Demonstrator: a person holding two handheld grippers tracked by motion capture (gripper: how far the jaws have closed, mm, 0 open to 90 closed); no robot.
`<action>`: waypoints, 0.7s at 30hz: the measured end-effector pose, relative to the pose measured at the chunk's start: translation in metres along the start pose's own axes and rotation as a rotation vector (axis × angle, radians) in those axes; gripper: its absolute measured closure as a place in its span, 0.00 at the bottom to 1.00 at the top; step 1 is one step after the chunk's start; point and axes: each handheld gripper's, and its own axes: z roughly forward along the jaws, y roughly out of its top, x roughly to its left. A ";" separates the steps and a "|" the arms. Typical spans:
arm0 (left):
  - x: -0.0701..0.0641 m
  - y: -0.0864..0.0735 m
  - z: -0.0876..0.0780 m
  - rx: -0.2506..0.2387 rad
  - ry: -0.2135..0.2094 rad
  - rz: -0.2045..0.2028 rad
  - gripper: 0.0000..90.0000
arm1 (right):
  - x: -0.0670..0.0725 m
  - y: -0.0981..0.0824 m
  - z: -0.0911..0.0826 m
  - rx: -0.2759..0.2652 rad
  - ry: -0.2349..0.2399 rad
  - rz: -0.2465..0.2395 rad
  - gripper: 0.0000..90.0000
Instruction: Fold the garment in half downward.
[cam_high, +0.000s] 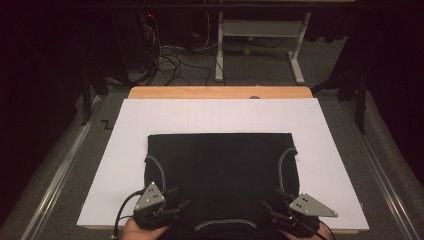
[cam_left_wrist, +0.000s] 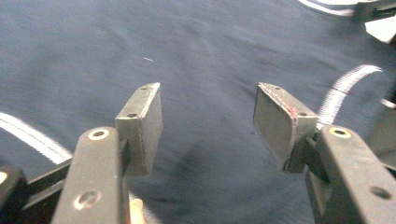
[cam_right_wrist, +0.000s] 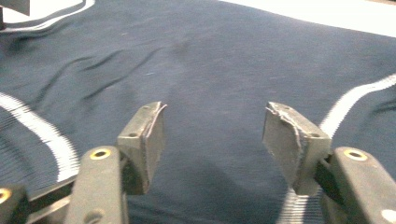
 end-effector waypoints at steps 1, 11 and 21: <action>0.003 0.001 0.000 -0.004 0.006 -0.005 0.39 | -0.004 0.000 0.000 -0.007 -0.013 0.012 0.39; 0.042 0.024 -0.011 -0.094 0.070 -0.008 0.23 | -0.041 0.013 0.010 -0.049 -0.108 0.090 0.17; 0.086 0.051 0.004 -0.106 0.125 -0.035 0.04 | -0.072 0.031 0.034 -0.054 -0.150 0.114 0.09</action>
